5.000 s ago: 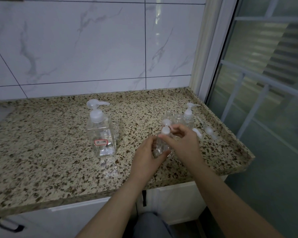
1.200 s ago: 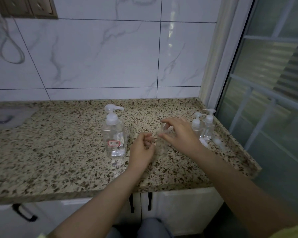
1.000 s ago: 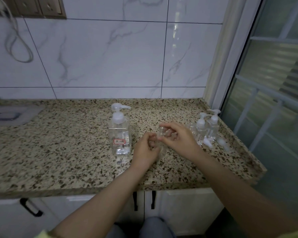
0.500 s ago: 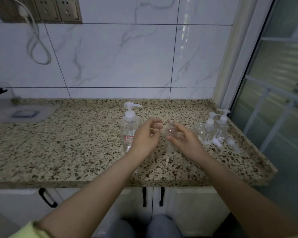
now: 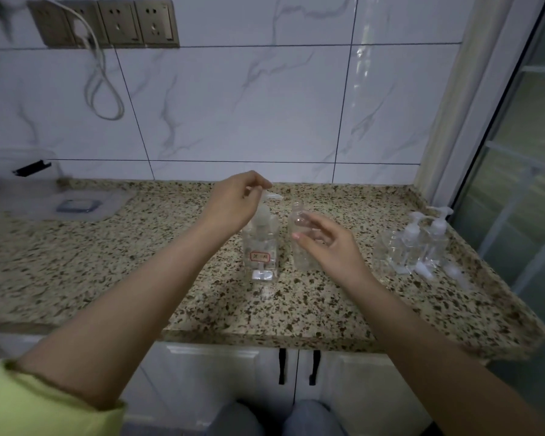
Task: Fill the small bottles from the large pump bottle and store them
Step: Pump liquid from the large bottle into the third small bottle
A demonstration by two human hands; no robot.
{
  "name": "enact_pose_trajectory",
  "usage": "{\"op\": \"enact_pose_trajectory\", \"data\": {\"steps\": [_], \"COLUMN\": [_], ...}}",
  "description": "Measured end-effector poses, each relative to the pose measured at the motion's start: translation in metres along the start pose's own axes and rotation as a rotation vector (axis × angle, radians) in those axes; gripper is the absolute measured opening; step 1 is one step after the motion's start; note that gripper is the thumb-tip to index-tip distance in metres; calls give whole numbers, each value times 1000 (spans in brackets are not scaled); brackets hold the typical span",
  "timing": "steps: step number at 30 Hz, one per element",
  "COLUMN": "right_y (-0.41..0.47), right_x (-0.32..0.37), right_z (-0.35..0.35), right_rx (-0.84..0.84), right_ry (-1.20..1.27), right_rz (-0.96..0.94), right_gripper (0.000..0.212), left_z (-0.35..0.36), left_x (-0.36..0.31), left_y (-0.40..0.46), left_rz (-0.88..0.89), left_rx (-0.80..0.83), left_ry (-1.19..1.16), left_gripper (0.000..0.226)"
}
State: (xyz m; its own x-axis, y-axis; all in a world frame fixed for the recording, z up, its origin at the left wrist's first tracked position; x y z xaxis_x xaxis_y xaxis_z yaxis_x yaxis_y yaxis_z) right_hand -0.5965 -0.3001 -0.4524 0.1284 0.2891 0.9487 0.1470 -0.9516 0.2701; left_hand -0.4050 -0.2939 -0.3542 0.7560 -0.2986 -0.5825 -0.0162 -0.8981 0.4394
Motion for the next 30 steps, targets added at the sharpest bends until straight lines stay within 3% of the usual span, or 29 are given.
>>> {"op": "enact_pose_trajectory", "data": {"steps": [7, 14, 22, 30], "right_y": [10, 20, 25, 28], "right_x": [0, -7, -9, -22], "right_z": [13, 19, 29, 42], "right_rx": [-17, -44, -81, -142], "right_ry": [-40, -28, 40, 154], "right_rz": [-29, -42, -121, -181], "right_gripper": [50, 48, 47, 48], "left_z": [0, 9, 49, 66], "left_x": [4, 1, 0, 10], "left_y": [14, 57, 88, 100], "left_rz": [-29, -192, -236, -255], "left_rx": [-38, 81, 366, 437], "left_ry": [-93, -253, -82, 15], "left_gripper": [24, 32, 29, 31]}}
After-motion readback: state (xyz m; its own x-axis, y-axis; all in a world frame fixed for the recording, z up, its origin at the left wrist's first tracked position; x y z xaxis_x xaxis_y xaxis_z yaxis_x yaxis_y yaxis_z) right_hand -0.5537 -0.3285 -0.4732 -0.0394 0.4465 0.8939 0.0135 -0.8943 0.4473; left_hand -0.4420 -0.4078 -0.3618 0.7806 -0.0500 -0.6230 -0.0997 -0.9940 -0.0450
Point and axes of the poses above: each hand's wrist, its own y-axis towards the middle knuckle, its own z-axis out of the palm, x = y × z, the point moved 5 cm from there along y, towards the middle knuckle
